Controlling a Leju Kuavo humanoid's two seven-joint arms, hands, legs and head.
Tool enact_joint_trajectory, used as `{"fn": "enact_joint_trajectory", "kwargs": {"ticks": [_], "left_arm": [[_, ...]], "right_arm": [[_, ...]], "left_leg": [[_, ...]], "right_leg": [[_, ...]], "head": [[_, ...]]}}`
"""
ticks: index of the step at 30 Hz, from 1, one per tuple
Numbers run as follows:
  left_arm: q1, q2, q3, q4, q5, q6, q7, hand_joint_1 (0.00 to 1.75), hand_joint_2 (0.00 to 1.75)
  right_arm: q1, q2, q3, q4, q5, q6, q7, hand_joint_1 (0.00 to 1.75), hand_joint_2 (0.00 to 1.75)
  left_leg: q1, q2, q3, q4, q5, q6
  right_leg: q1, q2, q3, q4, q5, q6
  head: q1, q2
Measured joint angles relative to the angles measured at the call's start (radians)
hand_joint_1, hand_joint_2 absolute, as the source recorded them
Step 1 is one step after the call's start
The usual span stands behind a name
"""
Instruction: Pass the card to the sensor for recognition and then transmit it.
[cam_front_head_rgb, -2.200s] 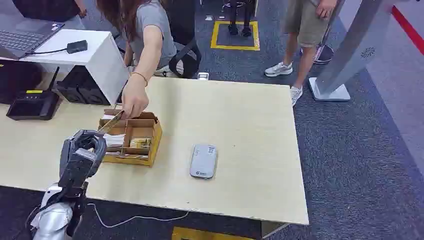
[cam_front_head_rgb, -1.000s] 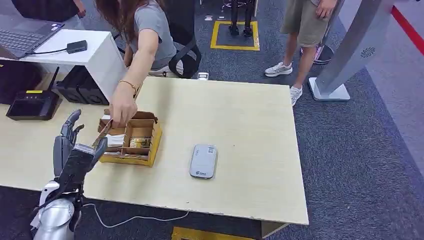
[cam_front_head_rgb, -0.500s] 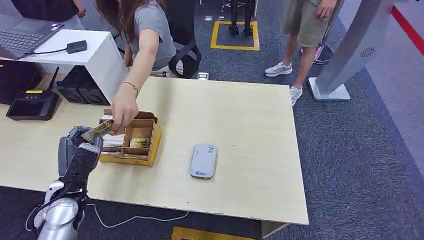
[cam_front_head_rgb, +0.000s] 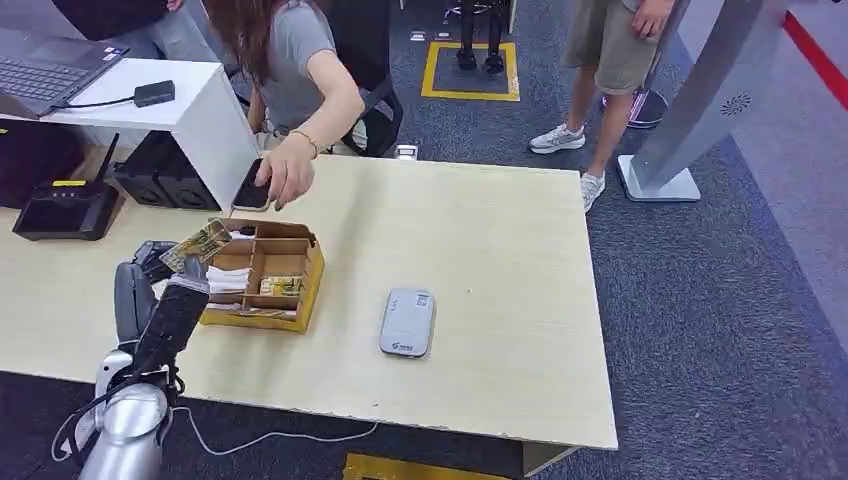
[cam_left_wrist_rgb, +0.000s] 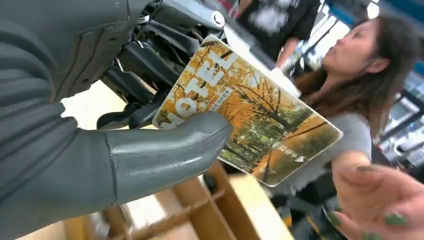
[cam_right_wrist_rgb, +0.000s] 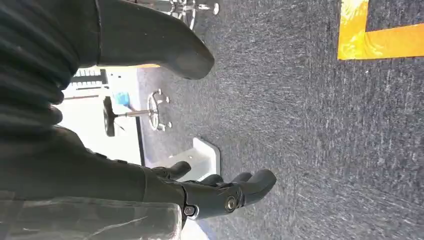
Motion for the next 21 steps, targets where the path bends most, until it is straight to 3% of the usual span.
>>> {"fn": "enact_joint_trajectory", "kwargs": {"ticks": [5, 12, 21], "left_arm": [[-0.064, -0.007, -0.063, 0.045, -0.175, 0.066, 0.014, 1.75, 1.75], [-0.2, -0.042, -0.229, 0.234, -0.505, 0.141, 0.089, 1.75, 1.75], [-0.281, -0.079, -0.411, 0.392, -0.659, 0.148, 0.132, 1.75, 1.75]], "right_arm": [[-0.004, 0.0, 0.014, 0.0, 0.012, 0.013, -0.006, 0.0, 1.75], [-0.015, -0.001, 0.039, 0.0, 0.039, 0.033, -0.007, 0.0, 1.75], [-0.016, -0.001, 0.048, 0.0, 0.039, 0.037, -0.007, 0.0, 1.75]], "left_leg": [[0.0, 0.0, 0.0, 0.0, 0.0, 0.0], [0.0, -0.001, 0.0, 0.001, 0.0, 0.0], [0.0, 0.0, 0.0, 0.001, 0.0, 0.0]], "right_leg": [[0.0, 0.0, 0.0, 0.0, 0.0, 0.0], [0.0, 0.0, 0.0, 0.0, 0.001, 0.001], [0.0, 0.0, 0.0, 0.0, 0.001, 0.001]], "head": [[0.0, 0.0], [0.0, 0.0], [0.0, 0.0]]}}
